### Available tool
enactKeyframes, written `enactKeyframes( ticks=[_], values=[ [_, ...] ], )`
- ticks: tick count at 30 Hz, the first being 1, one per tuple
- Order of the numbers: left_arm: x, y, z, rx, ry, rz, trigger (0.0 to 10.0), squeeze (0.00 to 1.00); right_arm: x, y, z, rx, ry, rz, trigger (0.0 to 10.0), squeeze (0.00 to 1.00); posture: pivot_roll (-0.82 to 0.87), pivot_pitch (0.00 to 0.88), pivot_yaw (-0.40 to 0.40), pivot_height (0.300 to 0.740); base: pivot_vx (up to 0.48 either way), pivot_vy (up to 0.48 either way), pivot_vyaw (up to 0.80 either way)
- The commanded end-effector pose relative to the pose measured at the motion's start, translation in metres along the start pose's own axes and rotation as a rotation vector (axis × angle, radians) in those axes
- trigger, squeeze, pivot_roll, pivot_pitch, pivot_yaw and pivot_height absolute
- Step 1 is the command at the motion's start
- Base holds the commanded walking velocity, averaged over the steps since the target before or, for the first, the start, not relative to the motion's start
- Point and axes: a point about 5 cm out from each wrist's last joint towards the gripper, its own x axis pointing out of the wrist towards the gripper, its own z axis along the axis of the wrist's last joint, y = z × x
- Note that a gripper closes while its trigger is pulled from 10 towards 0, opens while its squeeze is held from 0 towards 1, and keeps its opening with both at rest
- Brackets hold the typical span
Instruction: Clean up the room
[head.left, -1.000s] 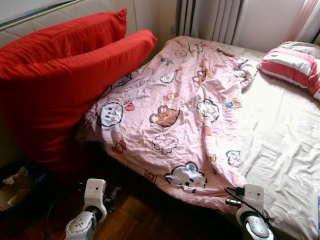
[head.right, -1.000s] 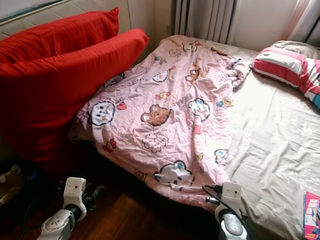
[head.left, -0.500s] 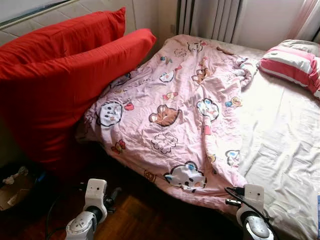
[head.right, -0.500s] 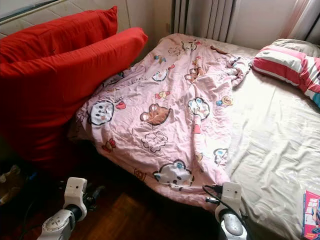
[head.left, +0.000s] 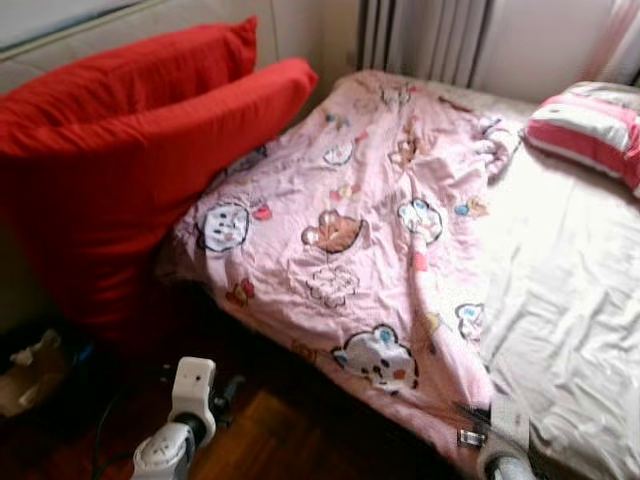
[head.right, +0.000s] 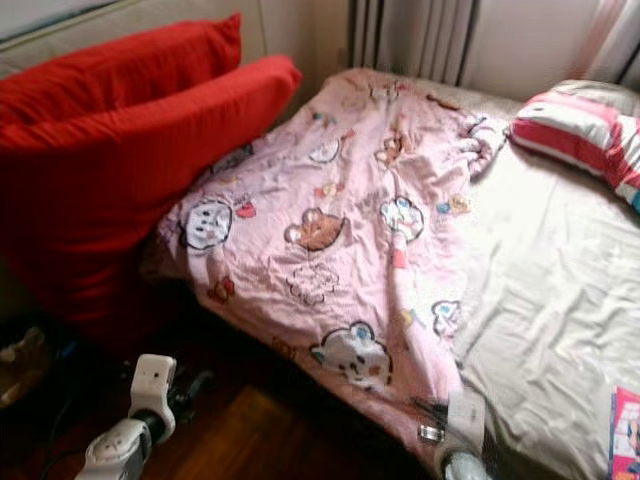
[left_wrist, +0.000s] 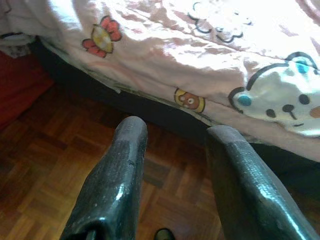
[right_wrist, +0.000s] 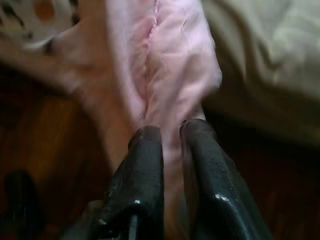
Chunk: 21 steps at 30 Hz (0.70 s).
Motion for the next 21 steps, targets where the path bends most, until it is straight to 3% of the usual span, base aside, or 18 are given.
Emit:
enactKeyframes(
  ticks=[1,9,14,21],
  values=[
    [-0.003,0.000,-0.007,0.013,0.036,-0.011,10.0,0.00,0.001,0.001,0.008,0.015,-0.019,-0.001,10.0,0.00,-0.01,0.069,0.015,0.740,0.000,0.000,0.00],
    [-0.003,0.000,-0.008,0.010,0.041,-0.008,10.0,0.00,0.002,0.000,0.009,0.019,-0.011,-0.017,10.0,0.00,-0.01,0.073,0.016,0.740,0.000,0.000,0.00],
    [-0.004,0.000,-0.009,-0.004,0.043,0.004,10.0,0.00,0.002,0.005,0.030,0.059,-0.172,0.032,10.0,0.00,-0.01,0.070,0.017,0.740,0.000,0.000,0.00],
    [-0.008,0.006,-0.020,-0.103,0.092,0.072,10.0,0.00,0.002,0.018,0.039,0.045,-0.219,0.125,10.0,0.00,-0.01,0.064,0.020,0.740,0.000,0.000,0.00]
  ],
)
